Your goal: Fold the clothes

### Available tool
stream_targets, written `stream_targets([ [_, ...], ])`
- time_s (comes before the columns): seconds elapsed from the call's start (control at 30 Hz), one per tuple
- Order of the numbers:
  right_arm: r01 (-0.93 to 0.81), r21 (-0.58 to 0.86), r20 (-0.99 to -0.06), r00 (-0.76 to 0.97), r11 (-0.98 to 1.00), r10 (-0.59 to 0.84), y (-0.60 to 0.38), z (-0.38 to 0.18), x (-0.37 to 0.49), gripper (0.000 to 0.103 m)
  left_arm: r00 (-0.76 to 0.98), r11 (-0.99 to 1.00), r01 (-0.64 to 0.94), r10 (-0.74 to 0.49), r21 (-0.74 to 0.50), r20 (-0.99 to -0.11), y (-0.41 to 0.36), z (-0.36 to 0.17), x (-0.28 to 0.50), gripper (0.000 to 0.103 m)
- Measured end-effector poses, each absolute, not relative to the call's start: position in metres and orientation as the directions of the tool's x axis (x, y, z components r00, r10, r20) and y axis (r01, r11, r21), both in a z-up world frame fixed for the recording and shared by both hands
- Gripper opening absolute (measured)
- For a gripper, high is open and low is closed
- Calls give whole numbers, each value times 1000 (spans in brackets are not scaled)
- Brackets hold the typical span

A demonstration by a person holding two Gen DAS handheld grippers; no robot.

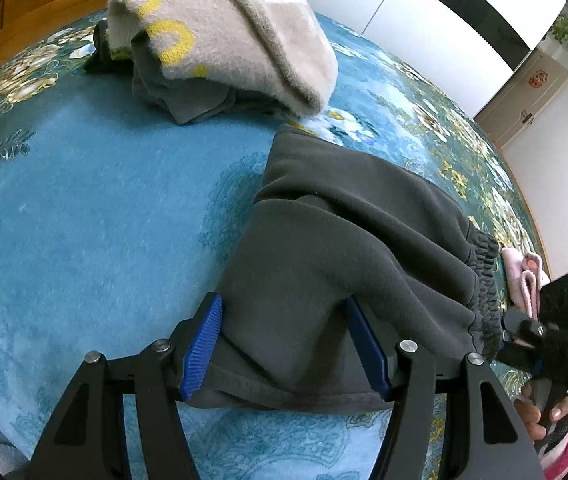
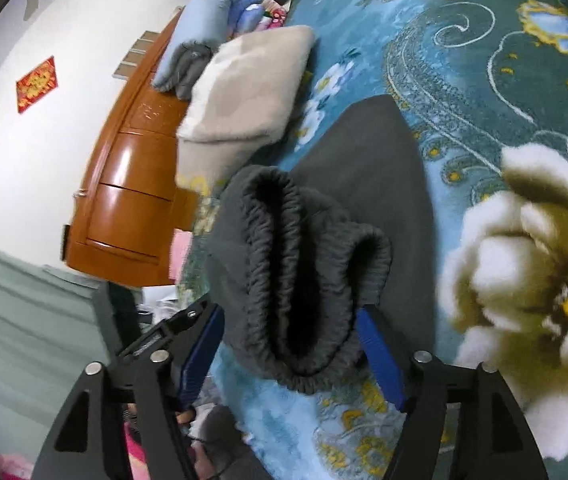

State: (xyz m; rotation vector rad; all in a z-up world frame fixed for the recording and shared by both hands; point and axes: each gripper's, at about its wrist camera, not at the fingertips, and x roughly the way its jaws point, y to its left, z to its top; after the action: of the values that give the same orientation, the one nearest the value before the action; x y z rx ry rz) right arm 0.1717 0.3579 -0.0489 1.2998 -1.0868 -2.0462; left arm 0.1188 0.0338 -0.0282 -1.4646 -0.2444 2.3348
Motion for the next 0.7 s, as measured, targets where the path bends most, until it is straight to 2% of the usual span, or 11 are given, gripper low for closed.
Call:
stream_targets([
  [0.17,-3,826,-499,-470,-564,-728,351,-51,154,76,-389,-921,-213,387,-327,-836,35,-31,118,65],
  [0.4,-31,787,-552,-483,-616,-680,330,-45,129,75,-385,-919,-195,393,-342,-835,31,-32,118,65],
  [0.47,-12,772,-559,-489,-635,-670,328,-36,128,66,-386,-916,-194,401,-352,-831,30,-31,118,65],
  [0.5,1,765,-560,-494,-644,-666,327,-31,127,51,-386,-913,-195,408,-359,-827,29,-31,118,65],
  [0.57,19,771,-546,-497,-637,-675,331,-21,121,40,-387,-899,-201,438,-389,-811,29,-27,119,65],
  [0.6,27,774,-538,-499,-633,-679,333,-16,119,28,-387,-889,-207,457,-408,-800,28,-24,119,65],
  [0.7,121,785,-464,-535,-608,-706,348,11,118,27,-382,-825,-267,565,-497,-732,31,-10,125,65],
])
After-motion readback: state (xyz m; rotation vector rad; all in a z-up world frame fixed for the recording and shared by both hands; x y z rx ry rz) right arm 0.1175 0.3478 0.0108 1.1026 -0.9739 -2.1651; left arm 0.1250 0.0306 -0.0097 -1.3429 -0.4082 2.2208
